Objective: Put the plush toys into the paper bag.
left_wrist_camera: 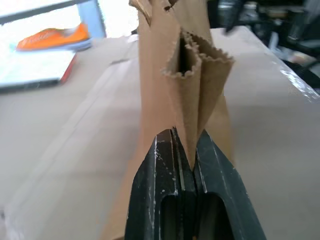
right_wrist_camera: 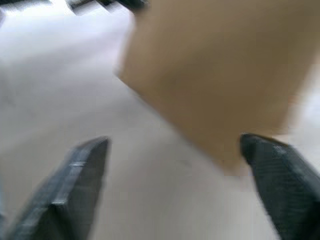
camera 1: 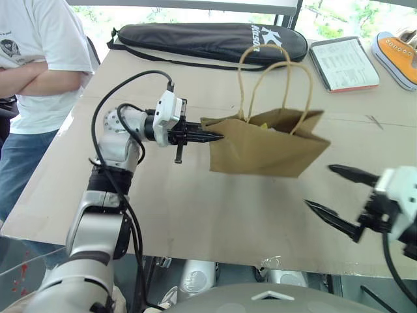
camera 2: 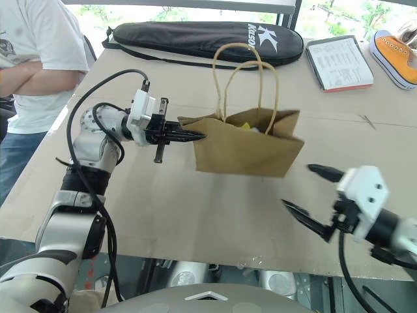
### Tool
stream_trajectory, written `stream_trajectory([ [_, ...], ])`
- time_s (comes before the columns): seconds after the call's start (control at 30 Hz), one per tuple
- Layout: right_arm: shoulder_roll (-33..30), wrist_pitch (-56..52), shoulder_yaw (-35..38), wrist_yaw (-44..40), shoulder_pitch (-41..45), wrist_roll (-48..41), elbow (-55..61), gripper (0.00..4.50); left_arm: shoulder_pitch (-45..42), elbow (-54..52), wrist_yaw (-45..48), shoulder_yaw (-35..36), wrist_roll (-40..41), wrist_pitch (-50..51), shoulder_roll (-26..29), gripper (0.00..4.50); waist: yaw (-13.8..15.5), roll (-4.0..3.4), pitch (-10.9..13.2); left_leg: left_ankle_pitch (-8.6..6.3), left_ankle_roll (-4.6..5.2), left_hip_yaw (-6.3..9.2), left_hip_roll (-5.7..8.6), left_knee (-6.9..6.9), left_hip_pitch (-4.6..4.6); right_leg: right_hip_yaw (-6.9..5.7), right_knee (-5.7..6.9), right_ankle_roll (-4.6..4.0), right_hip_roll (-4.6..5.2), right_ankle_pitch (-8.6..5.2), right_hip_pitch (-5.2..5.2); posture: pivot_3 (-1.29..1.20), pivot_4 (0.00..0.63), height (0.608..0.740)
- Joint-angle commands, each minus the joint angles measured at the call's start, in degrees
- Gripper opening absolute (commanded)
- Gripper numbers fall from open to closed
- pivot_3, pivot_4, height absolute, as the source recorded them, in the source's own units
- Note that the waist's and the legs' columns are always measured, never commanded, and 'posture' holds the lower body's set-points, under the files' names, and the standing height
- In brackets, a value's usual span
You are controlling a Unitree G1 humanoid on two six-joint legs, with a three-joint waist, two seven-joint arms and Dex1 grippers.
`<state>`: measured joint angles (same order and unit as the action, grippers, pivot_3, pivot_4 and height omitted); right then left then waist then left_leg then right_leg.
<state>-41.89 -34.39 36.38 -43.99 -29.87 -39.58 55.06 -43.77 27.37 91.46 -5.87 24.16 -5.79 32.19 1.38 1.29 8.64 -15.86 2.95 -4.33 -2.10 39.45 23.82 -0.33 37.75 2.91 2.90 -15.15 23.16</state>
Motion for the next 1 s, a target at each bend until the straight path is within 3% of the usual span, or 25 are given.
stream_trajectory([
  [0.03, 1.8, 5.9, 9.4, -3.1, -3.6, 1.7, 0.8, 4.46, -2.9, 7.4, 1.0, -2.7, -0.7, -7.7, -2.2, 0.0, -0.3, 0.0, 0.0, 0.0, 0.0, 0.0, -0.01, 0.0, -0.02, 0.01, 0.01, 0.01, -0.01, 0.0, -0.01, 0.0, 0.15, 0.74],
  [0.13, 2.2, 7.4, 10.8, -3.9, -4.9, 1.7, 0.1, 4.46, -6.0, 13.2, 0.6, -1.8, -2.3, -10.1, -4.7, 0.0, -0.7, 0.03, 0.0, -0.01, 0.01, 0.01, -0.03, 0.01, -0.06, 0.02, 0.09, 0.0, -0.08, 0.0, 0.0, 0.0, 0.15, 0.74],
  [0.2, 2.2, 8.2, 9.9, -3.4, -4.0, 1.7, -0.6, 4.46, -7.7, 15.4, 0.5, -1.2, -2.7, -6.2, -5.1, 0.0, -0.8, 0.03, 0.0, -0.01, 0.01, 0.03, -0.04, 0.01, -0.06, 0.02, 0.11, 0.0, -0.12, 0.0, 0.0, 0.0, 0.15, 0.74],
  [0.23, 1.9, 8.1, 9.0, -2.9, -3.0, 1.5, -1.1, 4.5, -8.2, 15.7, 0.5, -0.9, -2.5, -2.9, -4.8, 0.71, -0.8, 0.03, 0.0, -0.01, 0.01, 0.02, -0.04, 0.01, -0.06, 0.02, 0.11, 0.0, -0.14, 0.0, 0.01, 0.0, 0.15, 0.74],
  [0.33, 0.7, 8.4, 6.0, -2.6, -0.6, 2.1, -2.5, 4.5, -7.5, 11.6, -2.1, 0.3, -1.5, 4.4, -3.9, 1.79, -1.1, 0.02, 0.0, -0.01, 0.02, 0.01, -0.07, 0.01, -0.06, 0.04, 0.11, 0.0, -0.15, 0.0, 0.02, 0.0, 0.15, 0.74],
  [0.47, -1.2, 8.1, 3.5, -3.8, 2.8, 1.2, -5.6, 4.5, 0.2, -7.6, -11.1, 3.8, 2.6, 22.4, 0.7, 3.71, -1.3, 0.0, 0.0, 0.01, -0.01, 0.04, -0.19, 0.0, -0.03, 0.06, 0.13, 0.0, -0.11, -0.01, 0.04, 0.0, 0.15, 0.74],
  [0.53, -1.8, 9.0, 4.3, -5.1, 3.4, 0.9, -6.9, 4.5, 5.5, -17.6, -15.0, 6.2, 5.7, 30.8, 3.8, 4.44, -1.8, -0.01, 0.0, 0.07, -0.11, 0.05, -0.22, 0.0, -0.03, 0.07, 0.13, 0.0, -0.09, -0.01, 0.05, 0.0, 0.15, 0.74],
  [0.77, -4.1, 11.1, 9.5, -12.8, 1.5, 1.3, -13.9, 4.5, 29.8, -41.7, -25.0, 19.7, 12.2, 42.7, 12.5, 4.44, -1.6, -0.07, 0.0, 0.14, -0.24, 0.06, -0.22, -0.04, -0.09, 0.05, 0.15, 0.0, 0.09, -0.02, 0.01, 0.0, 0.15, 0.74],
  [1.0, -4.0, 14.7, 11.1, -17.5, -2.6, 5.9, -20.4, 4.5, 49.4, -54.5, -31.3, 29.9, 13.5, 43.3, 12.9, 4.44, -0.6, -0.07, 0.0, 0.01, -0.05, 0.08, -0.19, -0.05, -0.13, 0.06, 0.13, -0.03, 0.24, -0.03, -0.04, 0.0, 0.15, 0.74],
])
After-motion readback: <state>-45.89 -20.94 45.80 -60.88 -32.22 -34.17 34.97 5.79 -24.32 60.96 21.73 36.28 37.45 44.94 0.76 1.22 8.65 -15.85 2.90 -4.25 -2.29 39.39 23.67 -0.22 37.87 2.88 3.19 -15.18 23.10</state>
